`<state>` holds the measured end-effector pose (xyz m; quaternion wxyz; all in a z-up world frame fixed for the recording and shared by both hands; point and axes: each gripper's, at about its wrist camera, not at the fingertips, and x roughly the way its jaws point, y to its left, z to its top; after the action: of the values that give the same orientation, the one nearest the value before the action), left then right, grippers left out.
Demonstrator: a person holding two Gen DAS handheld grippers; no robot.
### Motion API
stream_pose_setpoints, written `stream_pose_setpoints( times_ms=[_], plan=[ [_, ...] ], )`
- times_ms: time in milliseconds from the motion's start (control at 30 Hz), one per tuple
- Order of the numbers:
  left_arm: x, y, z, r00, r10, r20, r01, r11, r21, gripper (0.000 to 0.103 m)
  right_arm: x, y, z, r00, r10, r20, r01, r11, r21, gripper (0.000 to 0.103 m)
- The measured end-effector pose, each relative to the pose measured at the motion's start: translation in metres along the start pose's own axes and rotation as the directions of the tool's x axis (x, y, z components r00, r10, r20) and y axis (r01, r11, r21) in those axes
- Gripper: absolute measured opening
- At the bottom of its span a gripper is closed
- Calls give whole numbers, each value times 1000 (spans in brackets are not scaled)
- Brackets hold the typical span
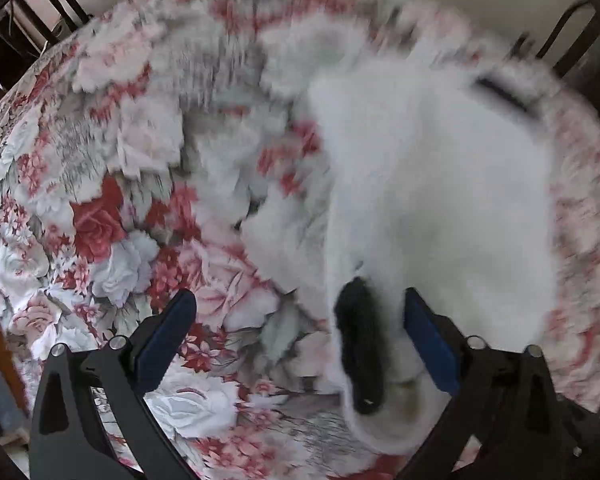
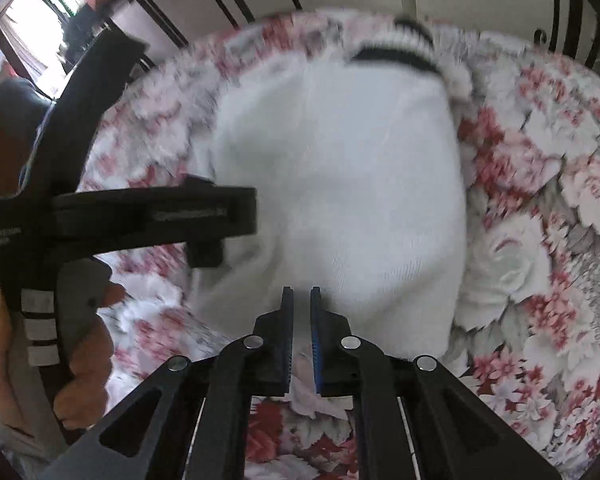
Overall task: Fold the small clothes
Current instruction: 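Grasp the folded bundle with the left tool while the right tool releases and presses it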
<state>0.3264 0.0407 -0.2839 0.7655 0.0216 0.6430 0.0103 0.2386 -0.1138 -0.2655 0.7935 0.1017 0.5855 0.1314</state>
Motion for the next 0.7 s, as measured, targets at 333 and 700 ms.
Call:
stream_pose_setpoints(
  times_ms=[333, 700],
  plan=[
    [30, 26, 5, 989, -125, -73, 116, 986, -121, 99, 47, -23, 2, 993, 37, -112, -29, 997, 67, 0],
    [-46, 17, 4, 951, -282, 123, 288, 957, -34, 98, -36, -64, 58, 981, 82, 175, -127, 958, 259, 5]
  ],
)
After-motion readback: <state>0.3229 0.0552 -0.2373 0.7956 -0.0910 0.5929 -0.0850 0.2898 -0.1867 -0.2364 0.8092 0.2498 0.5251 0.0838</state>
